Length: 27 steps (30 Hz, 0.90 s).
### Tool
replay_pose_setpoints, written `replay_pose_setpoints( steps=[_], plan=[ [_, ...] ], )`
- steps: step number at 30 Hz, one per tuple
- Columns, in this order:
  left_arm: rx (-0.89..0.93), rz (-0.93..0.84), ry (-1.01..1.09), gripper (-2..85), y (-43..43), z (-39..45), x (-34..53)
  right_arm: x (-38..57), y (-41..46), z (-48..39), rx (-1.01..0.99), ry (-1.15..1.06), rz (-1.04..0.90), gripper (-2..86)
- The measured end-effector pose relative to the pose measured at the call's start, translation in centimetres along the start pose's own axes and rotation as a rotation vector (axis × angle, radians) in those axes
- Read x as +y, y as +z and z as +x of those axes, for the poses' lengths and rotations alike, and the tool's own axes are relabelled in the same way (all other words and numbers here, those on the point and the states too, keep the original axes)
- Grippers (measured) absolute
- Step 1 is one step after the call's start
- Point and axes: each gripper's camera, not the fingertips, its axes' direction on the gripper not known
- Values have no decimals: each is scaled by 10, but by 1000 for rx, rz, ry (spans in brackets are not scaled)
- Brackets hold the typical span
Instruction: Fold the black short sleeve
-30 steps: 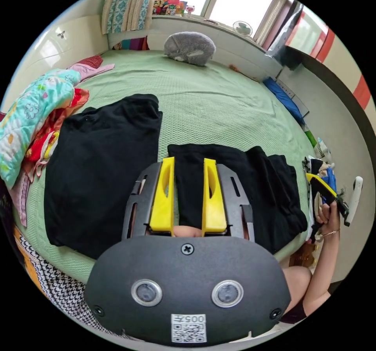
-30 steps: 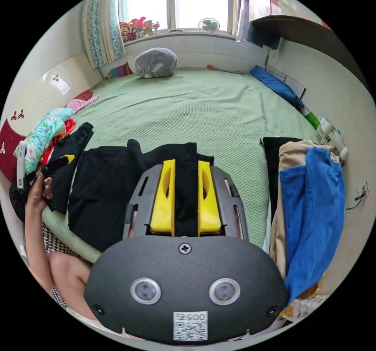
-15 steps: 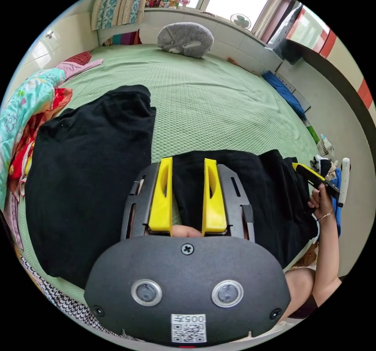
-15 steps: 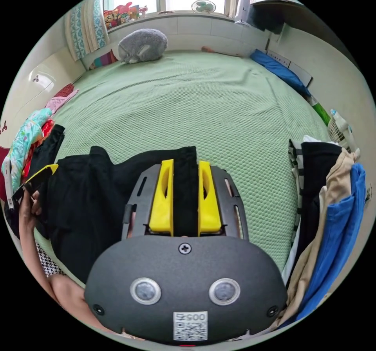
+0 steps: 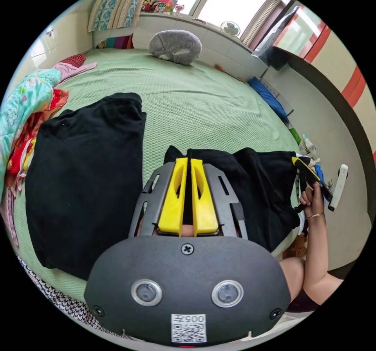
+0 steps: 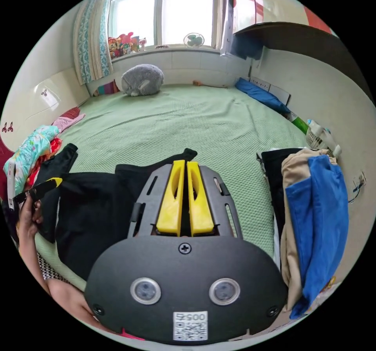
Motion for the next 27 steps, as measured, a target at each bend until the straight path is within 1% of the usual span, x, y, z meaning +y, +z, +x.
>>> replay_pose_setpoints(
  steps=[4, 5, 7, 9, 12, 20, 27],
  plan=[
    [44, 62, 32, 14, -44, 11, 25, 25, -53, 8, -18, 17, 75, -17],
    [32, 73, 47, 14, -55, 15, 30, 31, -66, 11, -32, 17, 82, -17],
    [2, 64, 54, 14, -70, 20, 34, 37, -83, 18, -25, 25, 66, -16],
    [11, 50, 86, 14, -89, 27, 40, 45, -102, 26, -37, 45, 48, -16],
    [8, 77, 124, 15, -131, 39, 58, 65, -144, 39, -87, 45, 66, -16],
    [74, 118, 222, 11, -240, 73, 139, 146, -266, 74, -102, 90, 93, -16],
    [98, 113, 295, 11, -303, 96, 210, 214, -336, 93, -155, 74, 63, -16]
  ],
)
